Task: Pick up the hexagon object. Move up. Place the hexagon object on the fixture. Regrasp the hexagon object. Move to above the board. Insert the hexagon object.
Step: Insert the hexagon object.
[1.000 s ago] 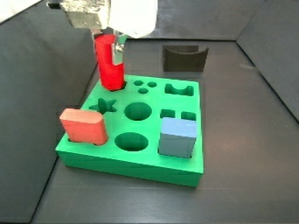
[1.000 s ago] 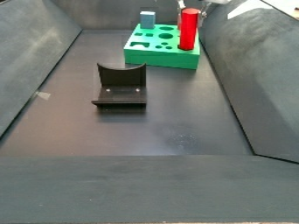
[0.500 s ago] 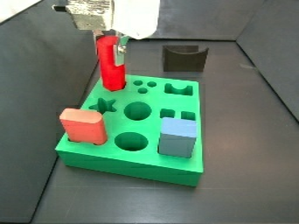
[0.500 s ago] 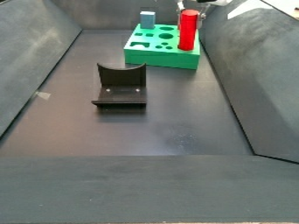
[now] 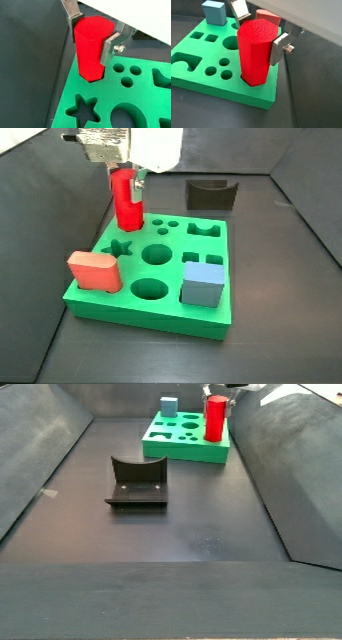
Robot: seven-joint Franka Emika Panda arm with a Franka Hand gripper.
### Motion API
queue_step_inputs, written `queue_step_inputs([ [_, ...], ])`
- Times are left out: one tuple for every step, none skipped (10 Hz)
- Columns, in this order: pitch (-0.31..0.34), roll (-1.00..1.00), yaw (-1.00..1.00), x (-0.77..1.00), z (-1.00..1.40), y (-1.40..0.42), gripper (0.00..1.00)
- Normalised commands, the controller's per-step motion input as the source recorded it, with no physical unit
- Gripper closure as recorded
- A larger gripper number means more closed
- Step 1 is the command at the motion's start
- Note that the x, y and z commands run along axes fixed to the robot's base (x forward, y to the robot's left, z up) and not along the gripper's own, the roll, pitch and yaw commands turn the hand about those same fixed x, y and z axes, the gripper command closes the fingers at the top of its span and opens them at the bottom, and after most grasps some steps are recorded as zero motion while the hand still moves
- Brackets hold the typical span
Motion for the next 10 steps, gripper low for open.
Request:
queue_step_inputs([
  [-0.010,0.16,-0.06,0.00,-0.37,-0.12,1.00],
  [-0.040,0.21,-0.05,0.00,-0.64,-0.15,1.00],
  [-0.073,0.20,-0.05,0.02,-0.81,-0.13,1.00],
  [-0.053,0.16,0.00,0.25,-0.93,-0.03,1.00],
  [-0.046,0.16,0.00,0.15,-0.97,0.00,1.00],
  [-0.031,0.18,0.00,0.09,-0.97,0.00,1.00],
  [-0.051,0.18,0.00,0.15,-0.93,0.00,1.00],
  [-0.057,0.19,0.00,0.03,-0.95,-0.01,1.00],
  [-0.014,0.00,-0.06,-0.11,-0.13,0.00,1.00],
  [0.000,0.00,0.00,0.00,0.00,0.00,1.00],
])
